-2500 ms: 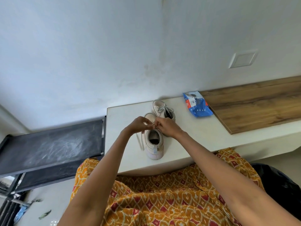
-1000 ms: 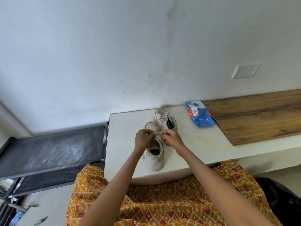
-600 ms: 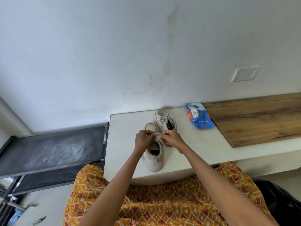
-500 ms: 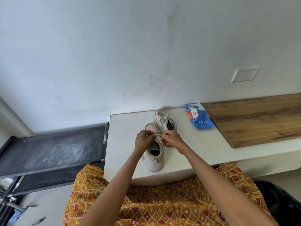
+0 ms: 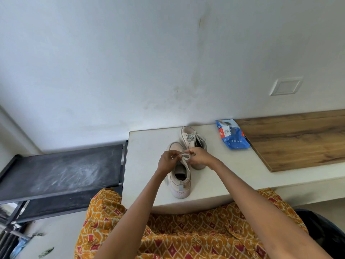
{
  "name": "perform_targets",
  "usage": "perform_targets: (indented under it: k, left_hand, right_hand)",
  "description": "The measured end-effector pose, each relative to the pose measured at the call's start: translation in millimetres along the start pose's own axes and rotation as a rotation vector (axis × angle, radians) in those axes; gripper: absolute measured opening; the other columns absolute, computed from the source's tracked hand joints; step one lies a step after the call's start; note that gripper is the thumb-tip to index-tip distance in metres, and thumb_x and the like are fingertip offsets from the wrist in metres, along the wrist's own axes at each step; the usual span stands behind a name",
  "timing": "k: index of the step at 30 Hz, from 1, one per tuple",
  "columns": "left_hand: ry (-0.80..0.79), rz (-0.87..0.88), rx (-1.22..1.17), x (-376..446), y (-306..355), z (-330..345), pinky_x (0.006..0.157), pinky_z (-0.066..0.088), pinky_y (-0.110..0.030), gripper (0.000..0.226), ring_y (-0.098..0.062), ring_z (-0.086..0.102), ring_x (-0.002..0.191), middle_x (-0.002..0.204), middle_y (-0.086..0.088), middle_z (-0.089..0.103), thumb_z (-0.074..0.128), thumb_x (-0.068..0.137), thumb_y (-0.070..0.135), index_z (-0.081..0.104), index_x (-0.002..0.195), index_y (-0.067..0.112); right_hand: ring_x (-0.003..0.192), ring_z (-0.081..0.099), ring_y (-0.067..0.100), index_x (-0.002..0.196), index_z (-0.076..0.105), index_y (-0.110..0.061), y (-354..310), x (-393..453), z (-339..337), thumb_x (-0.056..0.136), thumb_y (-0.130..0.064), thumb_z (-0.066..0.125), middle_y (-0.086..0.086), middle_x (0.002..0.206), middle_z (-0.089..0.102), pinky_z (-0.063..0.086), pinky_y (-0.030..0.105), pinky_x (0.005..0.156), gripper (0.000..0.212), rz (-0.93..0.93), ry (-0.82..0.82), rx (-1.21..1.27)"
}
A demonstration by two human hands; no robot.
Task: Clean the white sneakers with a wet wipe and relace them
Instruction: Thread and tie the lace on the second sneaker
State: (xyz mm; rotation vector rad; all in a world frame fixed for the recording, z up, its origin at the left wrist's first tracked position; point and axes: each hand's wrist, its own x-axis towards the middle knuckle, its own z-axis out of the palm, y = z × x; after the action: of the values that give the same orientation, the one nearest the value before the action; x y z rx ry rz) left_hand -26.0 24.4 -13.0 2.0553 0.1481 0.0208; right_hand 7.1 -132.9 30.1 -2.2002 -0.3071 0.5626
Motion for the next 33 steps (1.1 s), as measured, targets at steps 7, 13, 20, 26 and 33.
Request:
perform_targets:
  k: [7,13,20,26,33]
  left_hand:
    - [-0.007,0.004,-0.032,-1,-2,-1,0.087,0.052,-0.039,0.013,-0.015,0.065,0.093,0.094,0.002,0.073,0.063,0.087,0.024,0.074,0.093,0.022]
    - [0.013,-0.052,-0.031,0,-3,0,0.087,0.052,-0.037,0.015,-0.015,0.066,0.092,0.093,0.003,0.072,0.063,0.085,0.029,0.073,0.092,0.021]
    - [0.089,-0.076,0.077,-5,0,6,0.075,0.048,-0.028,0.017,-0.011,0.063,0.086,0.088,0.010,0.069,0.061,0.086,0.039,0.070,0.091,0.025]
    - [0.140,-0.077,0.127,-8,1,11,0.072,0.047,-0.029,0.019,-0.010,0.062,0.087,0.091,0.010,0.070,0.059,0.085,0.044,0.067,0.089,0.027]
    - [0.068,-0.152,-0.033,-3,1,4,0.071,0.051,-0.031,0.013,-0.014,0.064,0.083,0.084,0.005,0.070,0.064,0.082,0.033,0.070,0.085,0.021]
  right_hand:
    - [0.059,0.056,0.004,0.096,0.062,-0.006,8,4,14,0.087,-0.004,0.057,0.003,0.076,0.062,0.040,0.006,0.046,0.010,-0.013,0.170,-0.007]
    - [0.055,0.057,0.010,0.100,0.051,-0.009,9,10,21,0.088,0.004,0.050,0.012,0.090,0.059,0.047,0.016,0.042,0.018,0.018,0.273,0.126]
    - [0.092,0.060,0.018,0.112,0.042,-0.019,29,-7,20,0.080,-0.009,0.068,0.000,0.119,0.045,0.057,0.029,0.071,0.042,-0.133,0.243,0.094]
    - [0.090,0.055,0.015,0.107,0.050,-0.015,26,-17,20,0.081,-0.014,0.066,-0.002,0.111,0.044,0.045,0.020,0.072,0.031,-0.238,0.489,0.073]
    - [0.103,0.055,0.006,0.130,0.053,-0.019,-4,-4,12,0.086,-0.035,0.064,-0.005,0.119,0.058,0.038,0.011,0.077,0.047,-0.228,0.040,-0.186]
